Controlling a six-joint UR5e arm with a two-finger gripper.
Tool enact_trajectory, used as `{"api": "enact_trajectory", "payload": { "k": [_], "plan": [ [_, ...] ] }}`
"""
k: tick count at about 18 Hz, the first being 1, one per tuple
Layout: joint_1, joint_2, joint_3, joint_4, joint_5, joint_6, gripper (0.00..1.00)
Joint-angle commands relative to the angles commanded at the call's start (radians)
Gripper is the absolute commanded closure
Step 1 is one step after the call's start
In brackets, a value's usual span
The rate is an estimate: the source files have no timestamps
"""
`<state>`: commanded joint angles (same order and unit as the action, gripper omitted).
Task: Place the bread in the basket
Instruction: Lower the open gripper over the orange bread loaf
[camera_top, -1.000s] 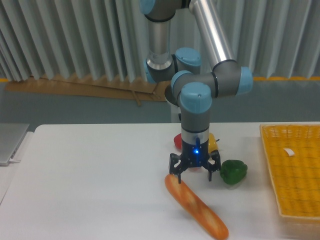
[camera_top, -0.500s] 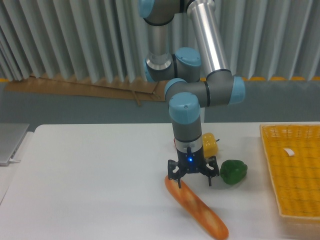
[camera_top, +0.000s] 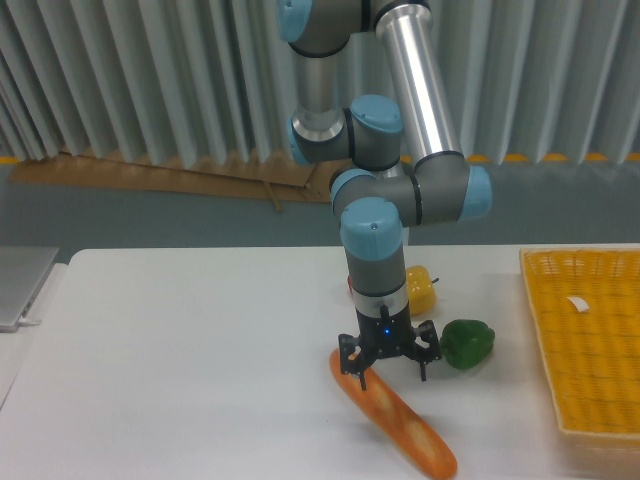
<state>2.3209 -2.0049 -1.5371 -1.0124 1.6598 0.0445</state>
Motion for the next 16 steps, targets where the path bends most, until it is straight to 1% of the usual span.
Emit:
{"api": "enact_trajectory", "payload": {
  "k": [8,11,16],
  "plan": [
    [-0.009,-0.046,0.014,0.000,-0.003,-0.028,0.00],
    [-0.018,-0.078,0.021,0.002,0.000,-0.031,0.00],
    [-0.021,-0.075,0.026,0.005,-0.005,-0.046,0.00]
  ]
}}
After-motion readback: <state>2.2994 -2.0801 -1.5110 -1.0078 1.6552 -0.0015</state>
